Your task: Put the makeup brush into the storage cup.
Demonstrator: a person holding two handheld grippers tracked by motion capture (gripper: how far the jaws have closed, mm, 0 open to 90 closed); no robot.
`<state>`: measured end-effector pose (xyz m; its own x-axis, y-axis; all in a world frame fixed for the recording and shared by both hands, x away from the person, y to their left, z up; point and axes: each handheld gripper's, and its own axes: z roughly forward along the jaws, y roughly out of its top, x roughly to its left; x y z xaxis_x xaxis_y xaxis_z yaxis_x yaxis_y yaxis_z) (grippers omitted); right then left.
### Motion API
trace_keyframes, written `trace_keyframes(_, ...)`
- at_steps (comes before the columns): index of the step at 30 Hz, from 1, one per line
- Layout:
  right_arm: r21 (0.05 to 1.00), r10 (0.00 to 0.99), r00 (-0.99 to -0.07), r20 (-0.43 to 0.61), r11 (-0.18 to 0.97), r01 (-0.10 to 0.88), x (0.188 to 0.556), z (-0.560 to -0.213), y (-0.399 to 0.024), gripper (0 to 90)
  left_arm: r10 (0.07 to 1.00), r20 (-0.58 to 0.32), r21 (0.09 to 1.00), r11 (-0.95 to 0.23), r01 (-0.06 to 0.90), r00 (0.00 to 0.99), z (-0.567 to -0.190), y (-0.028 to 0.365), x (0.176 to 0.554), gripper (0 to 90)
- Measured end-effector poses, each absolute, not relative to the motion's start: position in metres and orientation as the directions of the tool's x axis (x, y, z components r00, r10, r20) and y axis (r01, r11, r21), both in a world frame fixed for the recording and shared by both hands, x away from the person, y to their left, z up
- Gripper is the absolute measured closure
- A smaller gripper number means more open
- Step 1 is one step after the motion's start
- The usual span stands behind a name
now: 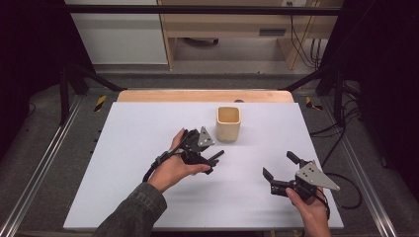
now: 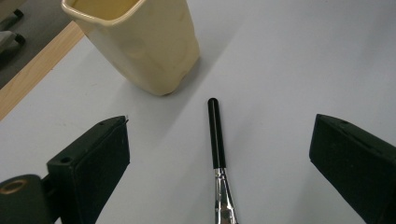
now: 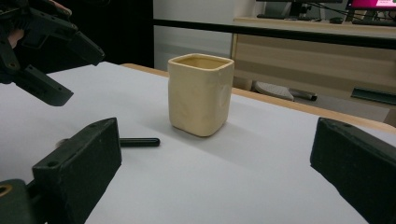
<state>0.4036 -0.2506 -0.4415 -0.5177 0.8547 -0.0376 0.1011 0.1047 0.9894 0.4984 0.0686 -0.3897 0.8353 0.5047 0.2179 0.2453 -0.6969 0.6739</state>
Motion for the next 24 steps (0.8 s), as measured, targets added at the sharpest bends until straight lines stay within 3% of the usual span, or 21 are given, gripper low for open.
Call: trace_keyframes(24, 0.989, 0.856, -0.516, -0.036, 0.103, 0.103, 0.405, -0.442, -0.250, 2.4, 0.521, 0.201, 0.631, -0.716, 0.297, 0.829, -0.412, 0.057, 0.512, 4.5)
